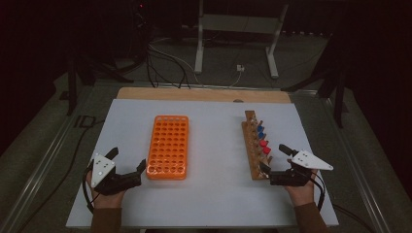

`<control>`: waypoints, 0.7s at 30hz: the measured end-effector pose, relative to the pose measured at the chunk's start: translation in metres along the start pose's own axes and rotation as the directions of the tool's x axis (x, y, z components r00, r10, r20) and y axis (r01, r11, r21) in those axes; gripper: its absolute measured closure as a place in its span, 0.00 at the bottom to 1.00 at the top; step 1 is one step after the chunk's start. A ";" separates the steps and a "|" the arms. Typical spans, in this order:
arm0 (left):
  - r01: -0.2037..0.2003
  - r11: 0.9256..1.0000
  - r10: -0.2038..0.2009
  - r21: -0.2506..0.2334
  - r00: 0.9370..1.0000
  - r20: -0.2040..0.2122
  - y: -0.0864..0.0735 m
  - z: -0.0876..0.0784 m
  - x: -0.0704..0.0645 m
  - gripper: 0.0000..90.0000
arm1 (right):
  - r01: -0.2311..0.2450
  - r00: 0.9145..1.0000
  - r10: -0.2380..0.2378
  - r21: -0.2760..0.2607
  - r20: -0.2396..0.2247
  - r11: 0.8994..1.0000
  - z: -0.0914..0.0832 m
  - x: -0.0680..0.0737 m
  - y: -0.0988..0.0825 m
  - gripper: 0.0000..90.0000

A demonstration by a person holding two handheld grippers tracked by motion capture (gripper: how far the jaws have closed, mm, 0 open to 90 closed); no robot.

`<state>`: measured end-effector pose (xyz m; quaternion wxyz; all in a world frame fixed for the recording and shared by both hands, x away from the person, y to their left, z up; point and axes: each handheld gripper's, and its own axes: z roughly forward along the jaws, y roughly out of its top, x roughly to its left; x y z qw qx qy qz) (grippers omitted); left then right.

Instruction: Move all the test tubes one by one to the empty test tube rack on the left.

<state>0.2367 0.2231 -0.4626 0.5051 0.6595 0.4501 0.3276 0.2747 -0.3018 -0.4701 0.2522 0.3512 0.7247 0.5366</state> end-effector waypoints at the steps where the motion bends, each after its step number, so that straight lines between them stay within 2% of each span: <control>1: 0.002 1.000 -0.002 0.004 1.000 0.000 -0.001 0.001 0.000 0.00 | 0.000 1.000 0.000 0.000 -0.002 1.000 0.000 0.000 0.000 0.01; 6: -0.001 1.000 0.001 0.014 1.000 -0.004 -0.001 0.003 -0.001 0.00 | 0.002 1.000 -0.002 -0.002 -0.004 1.000 -0.001 -0.001 0.001 0.01; 11: 0.020 1.000 -0.020 0.004 1.000 -0.017 -0.001 0.002 0.001 0.00 | -0.006 1.000 0.006 0.011 -0.003 1.000 -0.002 -0.003 0.003 0.01; 18: 0.013 1.000 -0.013 0.010 1.000 -0.026 -0.001 0.004 0.000 0.01 | 0.012 1.000 -0.012 0.060 -0.001 0.998 -0.004 0.000 0.014 0.24; 21: 0.012 1.000 -0.011 0.013 1.000 -0.028 -0.002 0.004 0.000 0.01 | 0.028 1.000 -0.027 0.079 -0.011 0.996 -0.002 0.001 0.020 0.38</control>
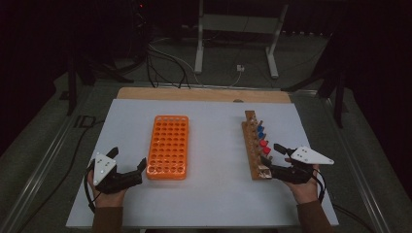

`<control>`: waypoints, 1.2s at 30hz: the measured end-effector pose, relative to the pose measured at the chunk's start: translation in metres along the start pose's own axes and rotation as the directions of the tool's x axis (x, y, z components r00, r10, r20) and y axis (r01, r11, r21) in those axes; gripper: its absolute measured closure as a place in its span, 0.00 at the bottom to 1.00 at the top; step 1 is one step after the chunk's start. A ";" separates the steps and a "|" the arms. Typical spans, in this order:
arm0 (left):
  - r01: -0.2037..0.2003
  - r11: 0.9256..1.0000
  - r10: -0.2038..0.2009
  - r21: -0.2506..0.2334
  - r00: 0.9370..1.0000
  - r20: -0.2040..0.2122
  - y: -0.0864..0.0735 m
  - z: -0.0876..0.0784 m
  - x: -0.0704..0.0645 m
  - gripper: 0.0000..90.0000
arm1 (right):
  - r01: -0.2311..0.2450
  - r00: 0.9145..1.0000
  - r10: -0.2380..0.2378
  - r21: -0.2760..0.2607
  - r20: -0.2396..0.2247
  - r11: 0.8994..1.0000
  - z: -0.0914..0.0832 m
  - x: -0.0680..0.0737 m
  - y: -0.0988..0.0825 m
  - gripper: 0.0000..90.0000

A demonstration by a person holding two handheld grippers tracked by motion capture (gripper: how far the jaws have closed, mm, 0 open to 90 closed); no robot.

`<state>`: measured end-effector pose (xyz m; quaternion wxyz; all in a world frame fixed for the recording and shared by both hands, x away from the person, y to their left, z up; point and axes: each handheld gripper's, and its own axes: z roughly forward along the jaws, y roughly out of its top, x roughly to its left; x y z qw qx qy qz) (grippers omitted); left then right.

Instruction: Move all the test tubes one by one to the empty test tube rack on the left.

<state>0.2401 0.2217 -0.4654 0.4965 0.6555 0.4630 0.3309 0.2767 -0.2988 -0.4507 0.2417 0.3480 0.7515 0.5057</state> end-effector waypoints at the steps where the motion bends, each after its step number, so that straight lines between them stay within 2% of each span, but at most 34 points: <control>1: 0.000 1.000 0.000 0.000 1.000 0.000 0.000 0.000 0.000 0.01 | 0.004 1.000 -0.004 0.006 -0.007 1.000 0.001 0.000 0.002 0.44; 2: -0.001 1.000 0.001 0.003 1.000 -0.002 0.000 0.000 0.000 0.00 | 0.007 1.000 -0.007 0.019 -0.002 1.000 0.002 0.000 0.003 0.48; 3: 0.000 1.000 0.000 0.005 1.000 -0.003 0.000 0.000 0.000 0.00 | 0.007 1.000 -0.007 0.019 -0.002 1.000 0.002 0.000 0.003 0.48; 4: 0.002 1.000 -0.002 0.006 1.000 -0.004 -0.001 0.001 0.000 0.00 | 0.011 1.000 -0.011 0.040 0.022 0.999 0.004 0.001 0.004 0.57; 5: 0.002 1.000 -0.002 0.006 1.000 -0.004 -0.001 0.001 0.000 0.00 | 0.011 1.000 -0.011 0.040 0.022 0.999 0.004 0.001 0.004 0.57; 6: 0.002 1.000 -0.002 0.007 1.000 -0.004 -0.001 0.001 0.000 0.00 | 0.021 1.000 -0.022 0.050 0.020 0.999 0.005 0.001 0.004 0.64; 8: 0.000 1.000 0.000 0.008 1.000 -0.002 -0.001 0.001 0.000 0.00 | 0.019 1.000 -0.020 0.061 0.009 0.998 0.007 0.001 0.004 0.71; 12: -0.003 1.000 0.003 0.012 1.000 -0.002 -0.001 0.002 -0.002 0.01 | 0.020 1.000 -0.020 0.073 0.006 0.997 0.009 0.001 0.005 0.76; 18: -0.010 1.000 0.010 0.014 1.000 0.001 -0.001 0.002 -0.003 0.00 | 0.015 1.000 -0.017 0.105 0.017 0.994 0.017 0.000 0.006 0.77; 25: -0.013 1.000 0.013 0.018 1.000 0.003 -0.001 0.003 -0.003 0.00 | 0.019 1.000 -0.022 0.114 0.021 0.993 0.018 0.001 0.006 0.78; 36: -0.014 1.000 0.014 0.023 1.000 0.013 -0.001 0.004 -0.005 0.00 | 0.017 0.999 -0.019 0.075 0.029 0.997 0.007 0.001 0.017 0.79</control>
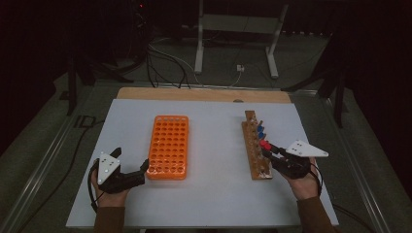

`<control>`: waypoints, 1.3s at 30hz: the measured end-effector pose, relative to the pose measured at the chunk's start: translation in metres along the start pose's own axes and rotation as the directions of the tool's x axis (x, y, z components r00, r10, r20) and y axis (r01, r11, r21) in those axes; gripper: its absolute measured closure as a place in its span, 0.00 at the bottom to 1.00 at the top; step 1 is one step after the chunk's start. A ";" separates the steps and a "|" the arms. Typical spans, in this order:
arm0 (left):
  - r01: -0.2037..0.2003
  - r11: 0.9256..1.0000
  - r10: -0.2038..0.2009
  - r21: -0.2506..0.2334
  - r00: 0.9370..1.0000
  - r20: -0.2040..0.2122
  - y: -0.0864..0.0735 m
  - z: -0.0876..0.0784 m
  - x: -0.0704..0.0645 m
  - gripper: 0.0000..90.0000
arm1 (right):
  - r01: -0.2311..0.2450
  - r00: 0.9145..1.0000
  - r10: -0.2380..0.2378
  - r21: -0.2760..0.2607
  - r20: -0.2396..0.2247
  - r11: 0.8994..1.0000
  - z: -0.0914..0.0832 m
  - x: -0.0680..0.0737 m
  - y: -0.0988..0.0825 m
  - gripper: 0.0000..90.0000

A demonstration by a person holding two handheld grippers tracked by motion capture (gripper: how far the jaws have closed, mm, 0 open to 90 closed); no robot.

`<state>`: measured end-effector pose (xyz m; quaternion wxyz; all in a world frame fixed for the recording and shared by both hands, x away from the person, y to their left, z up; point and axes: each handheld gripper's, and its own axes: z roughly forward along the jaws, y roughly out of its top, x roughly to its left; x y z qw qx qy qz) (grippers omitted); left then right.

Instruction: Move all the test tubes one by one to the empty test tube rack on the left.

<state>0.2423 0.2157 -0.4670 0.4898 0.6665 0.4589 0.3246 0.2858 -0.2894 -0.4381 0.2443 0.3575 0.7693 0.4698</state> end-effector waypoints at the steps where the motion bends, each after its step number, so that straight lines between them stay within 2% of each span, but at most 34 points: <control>1: -0.001 1.000 0.001 0.001 1.000 0.000 0.000 0.000 0.000 0.00 | -0.001 1.000 0.001 -0.007 0.001 1.000 -0.001 0.000 0.002 0.79; 10: 0.007 1.000 -0.008 0.028 0.999 0.034 0.004 0.004 -0.002 0.01 | 0.005 1.000 -0.005 -0.054 0.004 0.999 -0.016 -0.002 0.021 0.79; 14: 0.004 1.000 -0.006 0.031 0.998 0.056 0.011 0.004 -0.006 0.01 | 0.004 1.000 -0.005 -0.075 -0.005 0.997 -0.023 -0.003 0.029 0.79; 20: -0.045 0.999 0.043 0.015 0.994 0.096 0.030 0.007 -0.020 0.01 | 0.006 0.999 -0.010 -0.103 -0.040 0.995 -0.029 -0.002 0.040 0.79; 25: -0.074 0.997 0.073 0.004 0.987 0.141 0.040 0.015 -0.034 0.01 | 0.012 0.997 -0.020 -0.101 -0.078 0.995 -0.020 0.004 0.048 0.79; 26: -0.083 0.997 0.082 -0.003 0.984 0.156 0.044 0.019 -0.039 0.01 | 0.015 0.996 -0.024 -0.102 -0.084 0.995 -0.017 0.005 0.050 0.79; 27: -0.083 0.997 0.082 -0.003 0.984 0.156 0.044 0.019 -0.039 0.01 | 0.015 0.996 -0.024 -0.102 -0.084 0.995 -0.017 0.005 0.050 0.79; 30: -0.088 0.996 0.089 -0.011 0.978 0.186 0.049 0.027 -0.047 0.00 | 0.030 0.994 -0.040 -0.098 -0.104 0.995 -0.006 0.012 0.055 0.79; 33: -0.094 0.995 0.096 -0.017 0.967 0.235 0.055 0.034 -0.054 0.01 | 0.033 0.993 -0.044 -0.097 -0.113 0.995 -0.001 0.015 0.058 0.78; 37: -0.091 0.996 0.094 -0.022 0.956 0.279 0.061 0.044 -0.065 0.01 | 0.025 0.989 -0.039 -0.097 -0.144 0.995 0.011 0.020 0.064 0.78; 39: -0.103 0.995 0.104 -0.018 0.951 0.291 0.063 0.049 -0.072 0.01 | 0.029 0.987 -0.043 -0.094 -0.152 0.995 0.016 0.024 0.066 0.78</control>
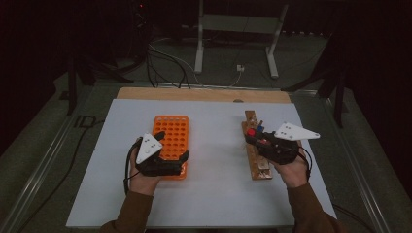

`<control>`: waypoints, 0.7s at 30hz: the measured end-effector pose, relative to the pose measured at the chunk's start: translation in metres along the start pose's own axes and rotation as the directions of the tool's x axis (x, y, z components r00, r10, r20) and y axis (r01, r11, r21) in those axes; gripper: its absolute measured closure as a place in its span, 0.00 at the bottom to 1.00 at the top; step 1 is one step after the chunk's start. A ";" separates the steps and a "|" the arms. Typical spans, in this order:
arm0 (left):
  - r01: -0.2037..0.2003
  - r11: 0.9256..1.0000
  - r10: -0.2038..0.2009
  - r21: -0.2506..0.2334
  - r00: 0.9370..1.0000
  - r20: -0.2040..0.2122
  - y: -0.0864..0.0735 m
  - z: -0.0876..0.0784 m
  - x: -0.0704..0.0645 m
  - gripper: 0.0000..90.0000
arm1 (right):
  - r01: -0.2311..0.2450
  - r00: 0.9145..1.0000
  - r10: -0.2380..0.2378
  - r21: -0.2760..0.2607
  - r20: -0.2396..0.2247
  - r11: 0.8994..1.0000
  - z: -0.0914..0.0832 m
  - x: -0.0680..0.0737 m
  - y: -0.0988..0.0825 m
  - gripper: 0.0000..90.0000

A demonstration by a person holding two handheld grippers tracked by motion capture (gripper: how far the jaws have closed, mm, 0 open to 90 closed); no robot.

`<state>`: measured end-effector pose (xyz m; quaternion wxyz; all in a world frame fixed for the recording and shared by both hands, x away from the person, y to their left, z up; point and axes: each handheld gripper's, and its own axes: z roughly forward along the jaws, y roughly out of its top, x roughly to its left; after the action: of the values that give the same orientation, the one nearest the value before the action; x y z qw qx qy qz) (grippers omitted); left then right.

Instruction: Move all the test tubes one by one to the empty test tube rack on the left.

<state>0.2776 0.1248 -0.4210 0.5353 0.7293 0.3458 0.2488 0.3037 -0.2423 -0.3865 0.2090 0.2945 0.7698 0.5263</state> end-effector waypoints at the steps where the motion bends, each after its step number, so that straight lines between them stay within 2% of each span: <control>1: -0.006 1.000 0.006 0.002 1.000 0.006 0.001 0.004 -0.002 0.01 | 0.001 1.000 -0.001 0.003 -0.005 1.000 0.002 0.001 0.001 0.78; 5: -0.006 1.000 0.007 -0.014 0.999 0.036 0.007 0.016 -0.012 0.01 | 0.002 1.000 -0.001 0.004 -0.016 1.000 0.009 0.004 0.003 0.79; 9: -0.010 1.000 0.010 0.003 0.998 0.068 0.010 0.028 -0.021 0.03 | -0.004 1.000 0.004 0.009 -0.031 1.000 0.016 0.009 0.003 0.78; 14: -0.006 1.000 0.003 0.019 0.991 0.131 0.013 0.042 -0.031 0.10 | -0.009 0.998 0.010 0.019 -0.056 1.000 0.027 0.015 0.005 0.78; 21: -0.011 1.000 0.008 0.014 0.984 0.180 0.017 0.055 -0.045 0.18 | -0.010 0.997 0.012 0.026 -0.079 1.000 0.036 0.022 0.006 0.79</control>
<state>0.2937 0.0533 -0.4208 0.5576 0.7545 0.2945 0.1817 0.3117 -0.2011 -0.3940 0.1714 0.2804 0.7825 0.5288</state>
